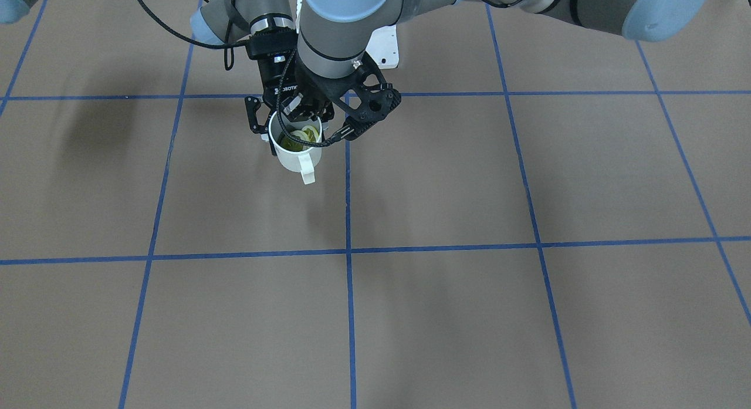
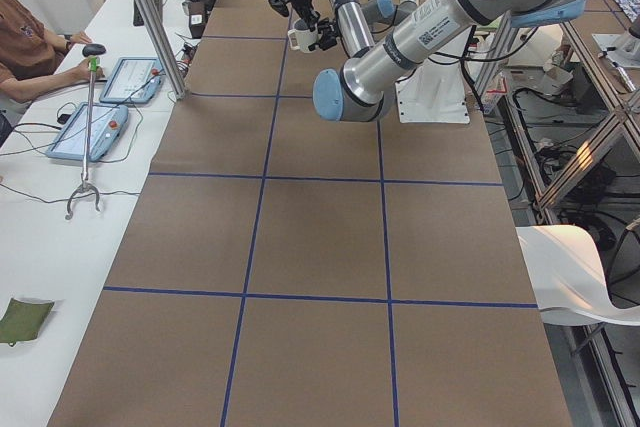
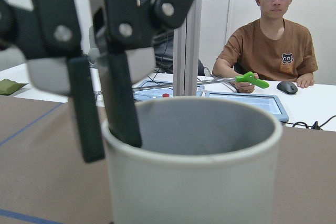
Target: Left arm hands cup to right arm to dump lemon
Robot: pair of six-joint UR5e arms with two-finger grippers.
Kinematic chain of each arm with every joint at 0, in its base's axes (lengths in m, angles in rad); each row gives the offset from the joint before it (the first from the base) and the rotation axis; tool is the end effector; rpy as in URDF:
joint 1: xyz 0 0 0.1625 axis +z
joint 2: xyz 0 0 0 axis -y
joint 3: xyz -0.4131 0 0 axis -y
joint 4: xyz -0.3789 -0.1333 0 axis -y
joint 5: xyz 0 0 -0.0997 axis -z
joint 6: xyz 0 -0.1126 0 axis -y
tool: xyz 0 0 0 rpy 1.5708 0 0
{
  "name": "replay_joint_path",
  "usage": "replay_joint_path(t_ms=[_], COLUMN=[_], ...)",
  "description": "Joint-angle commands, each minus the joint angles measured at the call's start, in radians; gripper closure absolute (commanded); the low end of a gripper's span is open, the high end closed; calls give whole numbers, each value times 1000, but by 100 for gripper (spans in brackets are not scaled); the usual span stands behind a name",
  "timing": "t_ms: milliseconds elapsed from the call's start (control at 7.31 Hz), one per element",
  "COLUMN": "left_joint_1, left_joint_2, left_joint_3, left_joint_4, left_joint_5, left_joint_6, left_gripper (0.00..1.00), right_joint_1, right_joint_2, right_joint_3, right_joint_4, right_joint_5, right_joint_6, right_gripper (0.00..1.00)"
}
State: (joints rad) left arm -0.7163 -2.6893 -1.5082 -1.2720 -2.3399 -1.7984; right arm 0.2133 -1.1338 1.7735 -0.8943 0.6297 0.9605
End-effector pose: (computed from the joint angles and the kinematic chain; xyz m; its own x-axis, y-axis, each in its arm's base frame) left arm 0.4814 -0.4920 0.0036 0.5089 -0.6580 -0.5550 0.2323 0.7258 -0.6474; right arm -0.5077 -0.3395 0.2308 0.7113 -0.1913 0.6764 -0.5875 0.3665 0.7214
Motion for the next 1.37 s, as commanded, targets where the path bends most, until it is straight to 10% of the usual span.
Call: replay_joint_path(t_ms=[0, 547, 1231], left_joint_1=[-11, -132, -166], left_joint_2=[-1, 9, 54], left_joint_3=[-12, -98, -84], left_joint_4=[0, 0, 0], left_joint_5=[2, -4, 19], left_joint_6=[5, 16, 57], left_gripper=[0, 0, 0], right_joint_1=[0, 11, 90], right_joint_2=[-1, -52, -528], right_joint_3=[-3, -2, 24], right_joint_4=[0, 182, 605], right_joint_5=[1, 12, 13], right_joint_6=[-3, 7, 152], right_gripper=[64, 69, 92])
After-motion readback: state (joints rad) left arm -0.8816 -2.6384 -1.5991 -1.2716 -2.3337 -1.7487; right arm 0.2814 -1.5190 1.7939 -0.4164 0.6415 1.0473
